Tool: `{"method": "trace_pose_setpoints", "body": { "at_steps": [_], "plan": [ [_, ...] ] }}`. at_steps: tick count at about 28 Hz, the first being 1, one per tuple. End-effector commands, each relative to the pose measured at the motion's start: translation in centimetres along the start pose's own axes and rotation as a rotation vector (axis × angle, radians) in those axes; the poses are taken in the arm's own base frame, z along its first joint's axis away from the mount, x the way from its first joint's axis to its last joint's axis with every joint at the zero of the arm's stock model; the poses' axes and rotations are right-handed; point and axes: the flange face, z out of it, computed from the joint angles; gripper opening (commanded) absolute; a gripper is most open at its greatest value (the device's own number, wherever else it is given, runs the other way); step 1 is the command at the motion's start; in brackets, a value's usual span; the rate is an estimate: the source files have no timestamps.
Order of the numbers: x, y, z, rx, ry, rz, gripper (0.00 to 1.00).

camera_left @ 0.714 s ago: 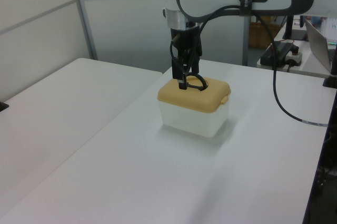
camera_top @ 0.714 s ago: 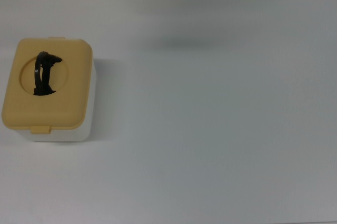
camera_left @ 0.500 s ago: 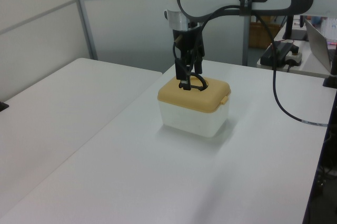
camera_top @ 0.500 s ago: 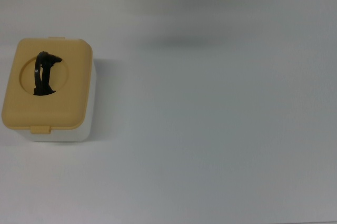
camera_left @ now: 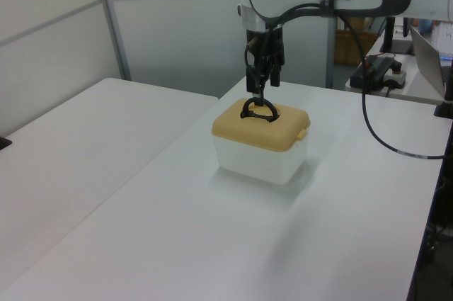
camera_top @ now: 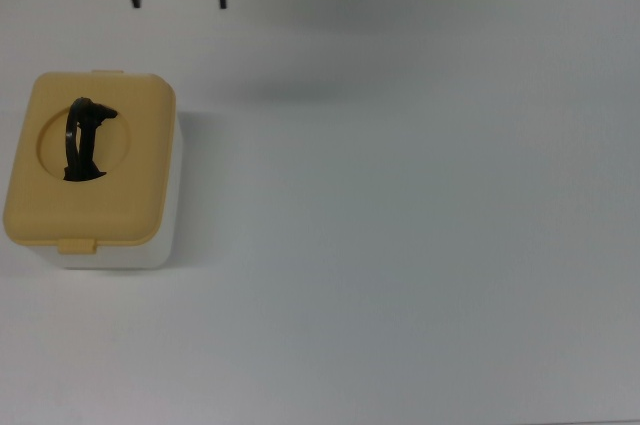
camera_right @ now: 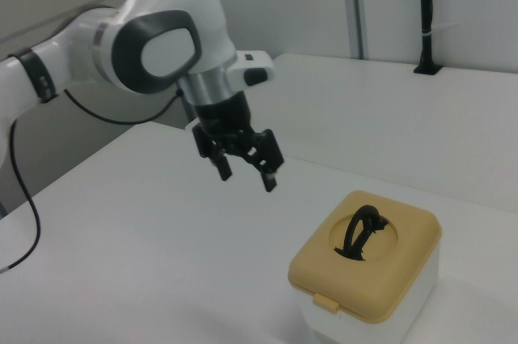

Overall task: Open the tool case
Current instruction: 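Lower the open gripper onto the black handle of the tan lid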

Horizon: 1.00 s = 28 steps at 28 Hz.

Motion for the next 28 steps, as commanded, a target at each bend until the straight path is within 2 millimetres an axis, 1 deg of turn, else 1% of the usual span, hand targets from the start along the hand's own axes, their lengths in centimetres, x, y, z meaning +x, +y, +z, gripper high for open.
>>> {"method": "trace_pose_setpoints", "body": {
  "at_steps": [1,4,6,9,11,14,15,19,20,22,24,25,28],
  "plan": [
    [1.1,3.6,2.9,-0.02,0.016,-0.089,1.0],
    [1.8,5.3,4.3,-0.025,0.035,-0.127,1.0],
    [2.2,6.2,4.9,-0.031,0.048,-0.118,1.0],
    [2.7,7.5,5.4,-0.044,0.085,-0.103,1.0],
    [2.9,8.1,6.1,-0.045,0.087,-0.094,1.0],
    [3.2,8.5,7.1,-0.038,0.078,-0.087,1.0],
    [3.3,9.1,8.0,-0.033,0.068,-0.076,1.0],
    [3.1,10.2,8.4,-0.027,0.062,-0.058,1.0],
    [2.9,11.1,9.1,-0.023,0.053,-0.043,1.0],
    [2.8,11.9,8.8,-0.024,0.062,-0.023,1.0],
    [3.2,12.6,8.7,-0.027,0.069,-0.009,1.0],
    [3.4,12.9,9.5,-0.023,0.06,-0.003,1.0],
    [4.1,13.5,10.0,-0.032,0.089,0.01,1.0]
  ]
}}
